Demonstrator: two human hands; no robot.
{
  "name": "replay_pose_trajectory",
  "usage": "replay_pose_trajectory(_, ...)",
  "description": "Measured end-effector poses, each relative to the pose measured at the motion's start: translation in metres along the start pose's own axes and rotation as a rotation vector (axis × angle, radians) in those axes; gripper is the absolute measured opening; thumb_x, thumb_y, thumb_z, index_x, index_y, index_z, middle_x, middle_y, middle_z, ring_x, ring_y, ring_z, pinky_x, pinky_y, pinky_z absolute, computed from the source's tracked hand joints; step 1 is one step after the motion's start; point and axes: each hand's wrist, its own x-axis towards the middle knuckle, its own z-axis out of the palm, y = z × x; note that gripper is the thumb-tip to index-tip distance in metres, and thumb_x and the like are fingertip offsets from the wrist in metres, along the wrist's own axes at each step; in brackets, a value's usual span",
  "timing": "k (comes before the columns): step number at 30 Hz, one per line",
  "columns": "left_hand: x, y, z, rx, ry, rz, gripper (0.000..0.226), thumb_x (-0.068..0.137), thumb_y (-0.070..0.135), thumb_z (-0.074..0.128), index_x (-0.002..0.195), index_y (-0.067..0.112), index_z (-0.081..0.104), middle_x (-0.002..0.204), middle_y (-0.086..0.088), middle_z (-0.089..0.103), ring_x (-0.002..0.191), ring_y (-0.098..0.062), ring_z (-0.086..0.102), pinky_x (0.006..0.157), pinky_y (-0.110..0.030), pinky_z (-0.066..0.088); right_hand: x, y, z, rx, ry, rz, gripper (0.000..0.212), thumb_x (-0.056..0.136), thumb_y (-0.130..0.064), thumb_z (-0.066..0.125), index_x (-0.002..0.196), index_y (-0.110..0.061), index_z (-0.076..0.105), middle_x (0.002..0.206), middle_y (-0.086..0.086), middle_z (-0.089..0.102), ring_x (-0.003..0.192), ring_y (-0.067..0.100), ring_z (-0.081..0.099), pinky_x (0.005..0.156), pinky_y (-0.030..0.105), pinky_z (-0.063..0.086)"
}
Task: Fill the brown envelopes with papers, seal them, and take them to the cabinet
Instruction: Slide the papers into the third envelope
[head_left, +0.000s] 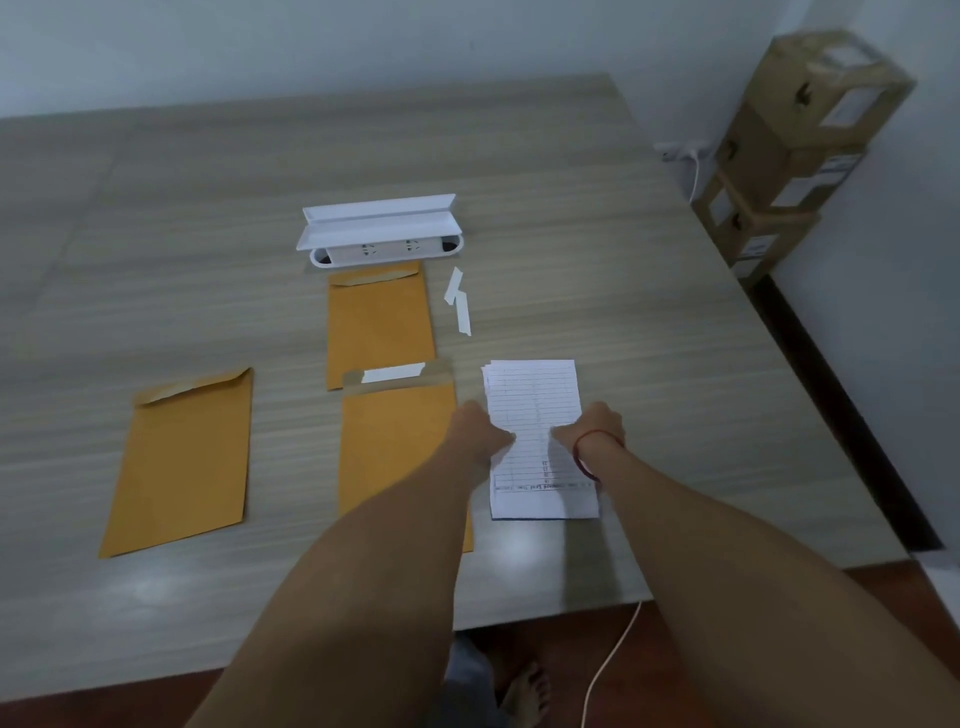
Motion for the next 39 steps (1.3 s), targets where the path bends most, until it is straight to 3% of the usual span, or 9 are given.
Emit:
replay_pose_trajectory(3,-0.002,0.000,0.001,-0.045,-0.009,-0.036,0.034,0.072,0.003,0.076,0.077,0.009,0.043,0.069,0.000,0.042,0.058,-0.012,0.048,0.036,-0.018,0.041,0.002,0.001,-0.001,0.132,-0.005,0.054,0.045,0.073,-0.021,0.080,0.110,-0.002,0.062,0.116,0.014,0.065,0.105,0.031,0.065,0.074,0.030,0.050)
replay_pose_trajectory(8,-0.006,-0.001,0.004,-0.103,-0.013,-0.021,0.055,0.069,0.007,0.080,0.115,-0.007,0.054,0.106,-0.016,0.064,0.074,-0.021,0.057,0.032,-0.015,0.037,0.002,0.000,0.007,0.193,-0.074,0.003,0.050,0.078,-0.022,0.076,0.120,-0.002,0.060,0.122,0.013,0.065,0.110,0.032,0.064,0.092,0.038,0.054)
replay_pose_trajectory(12,-0.014,0.003,0.003,-0.128,-0.019,-0.020,0.052,0.073,0.005,0.077,0.117,-0.007,0.050,0.081,-0.004,0.053,0.060,-0.013,0.051,0.030,-0.012,0.036,0.001,-0.001,0.012,0.188,-0.092,-0.033,0.039,0.089,-0.009,0.061,0.126,0.000,0.053,0.129,0.016,0.059,0.117,0.033,0.059,0.093,0.034,0.048)
replay_pose_trajectory(15,-0.013,0.001,0.002,-0.119,-0.019,-0.017,0.051,0.076,0.010,0.075,0.117,-0.008,0.051,0.078,-0.004,0.055,0.065,-0.016,0.058,0.037,-0.016,0.045,0.002,0.000,0.015,0.204,-0.116,-0.010,0.037,0.088,-0.002,0.056,0.125,0.001,0.052,0.127,0.017,0.059,0.114,0.034,0.059,0.086,0.031,0.049)
replay_pose_trajectory(18,-0.017,0.000,0.001,-0.171,-0.032,-0.022,0.033,0.082,-0.001,0.069,0.104,0.003,0.044,0.078,-0.001,0.047,0.061,-0.009,0.050,0.032,-0.009,0.041,0.002,0.000,0.014,0.171,-0.006,0.044,0.036,0.082,-0.005,0.064,0.117,-0.002,0.059,0.122,0.016,0.062,0.110,0.033,0.061,0.088,0.034,0.053)
replay_pose_trajectory(21,-0.030,0.007,0.002,-0.239,-0.046,-0.004,0.038,0.083,-0.004,0.067,0.109,0.006,0.041,0.077,0.003,0.041,0.061,-0.006,0.045,0.028,-0.007,0.036,-0.001,-0.002,0.014,0.094,0.085,0.049,0.038,0.079,-0.012,0.071,0.115,-0.005,0.061,0.125,0.015,0.057,0.115,0.032,0.058,0.091,0.037,0.053)
replay_pose_trajectory(27,-0.019,0.000,0.004,-0.192,-0.001,-0.006,0.058,0.080,0.004,0.072,0.128,0.001,0.040,0.101,-0.003,0.045,0.084,-0.015,0.050,0.036,-0.014,0.039,-0.002,-0.001,0.023,0.059,0.108,0.053,0.049,0.081,-0.017,0.073,0.125,-0.009,0.052,0.135,0.015,0.043,0.124,0.030,0.044,0.099,0.040,0.047)
replay_pose_trajectory(36,-0.014,-0.001,0.004,-0.131,0.011,-0.020,0.059,0.077,0.009,0.077,0.124,0.004,0.041,0.114,-0.011,0.051,0.087,-0.018,0.050,0.049,-0.018,0.043,-0.003,-0.004,0.022,0.065,0.130,0.056,0.051,0.079,-0.014,0.076,0.124,-0.008,0.052,0.132,0.014,0.048,0.121,0.031,0.049,0.095,0.040,0.048)
replay_pose_trajectory(39,-0.012,-0.001,0.005,-0.104,0.023,-0.027,0.062,0.075,0.012,0.079,0.123,0.004,0.040,0.121,-0.014,0.052,0.093,-0.023,0.059,0.064,-0.026,0.049,-0.007,-0.004,0.024,0.061,0.164,0.044,0.045,0.083,-0.011,0.072,0.123,-0.008,0.052,0.131,0.013,0.050,0.119,0.030,0.051,0.092,0.041,0.049)
